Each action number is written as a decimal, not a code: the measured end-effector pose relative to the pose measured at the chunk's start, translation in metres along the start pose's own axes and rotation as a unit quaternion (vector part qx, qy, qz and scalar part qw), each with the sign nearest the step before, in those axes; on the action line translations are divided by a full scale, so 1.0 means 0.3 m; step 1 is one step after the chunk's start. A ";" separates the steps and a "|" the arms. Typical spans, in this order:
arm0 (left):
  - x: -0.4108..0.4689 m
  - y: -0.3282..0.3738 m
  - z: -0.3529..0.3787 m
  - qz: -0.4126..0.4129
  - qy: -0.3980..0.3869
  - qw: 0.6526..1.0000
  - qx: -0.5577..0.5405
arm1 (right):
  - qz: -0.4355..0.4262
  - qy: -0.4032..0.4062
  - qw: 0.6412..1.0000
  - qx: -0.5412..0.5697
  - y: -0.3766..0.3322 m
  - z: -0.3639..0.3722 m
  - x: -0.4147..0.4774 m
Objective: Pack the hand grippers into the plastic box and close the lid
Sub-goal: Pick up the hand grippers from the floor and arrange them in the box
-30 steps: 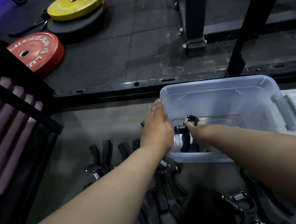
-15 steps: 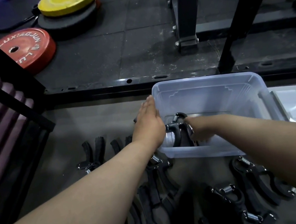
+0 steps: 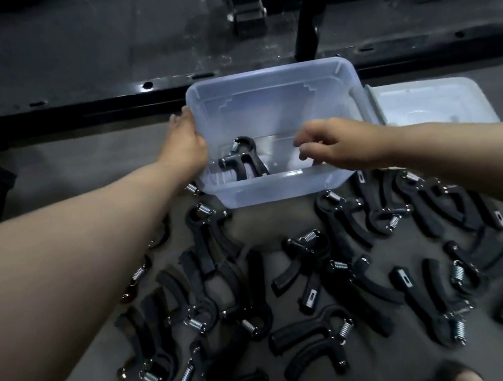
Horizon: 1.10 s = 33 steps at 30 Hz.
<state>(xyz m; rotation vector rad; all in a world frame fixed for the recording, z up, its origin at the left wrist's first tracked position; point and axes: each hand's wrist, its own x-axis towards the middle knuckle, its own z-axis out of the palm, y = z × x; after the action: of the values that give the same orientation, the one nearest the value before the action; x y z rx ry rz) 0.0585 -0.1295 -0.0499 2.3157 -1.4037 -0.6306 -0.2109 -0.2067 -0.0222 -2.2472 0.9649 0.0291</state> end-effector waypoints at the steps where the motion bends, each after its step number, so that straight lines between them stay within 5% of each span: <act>1: -0.009 0.002 -0.003 -0.006 0.001 1.000 0.007 | -0.036 0.035 0.998 -0.025 -0.002 -0.007 -0.034; 3: -0.026 0.000 -0.006 -0.014 0.005 1.000 0.015 | -0.175 0.108 0.976 -0.067 -0.024 -0.014 -0.111; 6: -0.031 0.001 -0.009 -0.010 -0.006 1.000 0.004 | -0.280 0.024 0.947 -0.156 0.003 0.097 -0.220; 9: -0.027 0.005 0.000 -0.025 -0.010 1.000 -0.010 | -0.013 -0.048 0.966 -0.252 0.111 0.308 -0.255; 11: -0.025 0.000 0.013 -0.027 -0.004 1.000 -0.012 | 0.218 -0.123 0.940 -0.234 0.164 0.408 -0.249; 13: -0.021 -0.009 0.024 -0.018 0.001 1.000 -0.016 | 0.304 -0.192 0.910 -0.207 0.176 0.472 -0.243; 25: 0.006 -0.010 0.026 -0.017 0.004 1.000 0.023 | 0.292 -0.193 0.921 -0.172 0.208 0.384 -0.213; 33: -0.045 0.055 0.051 -0.015 0.008 0.999 0.045 | 0.349 -0.156 0.924 -0.033 0.166 0.418 -0.256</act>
<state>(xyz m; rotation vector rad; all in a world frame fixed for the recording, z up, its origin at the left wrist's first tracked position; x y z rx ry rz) 0.0326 -0.1257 -0.0518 2.4107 -1.4206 -0.5660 -0.2696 -0.1077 -0.1266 -1.7645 1.5360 0.7192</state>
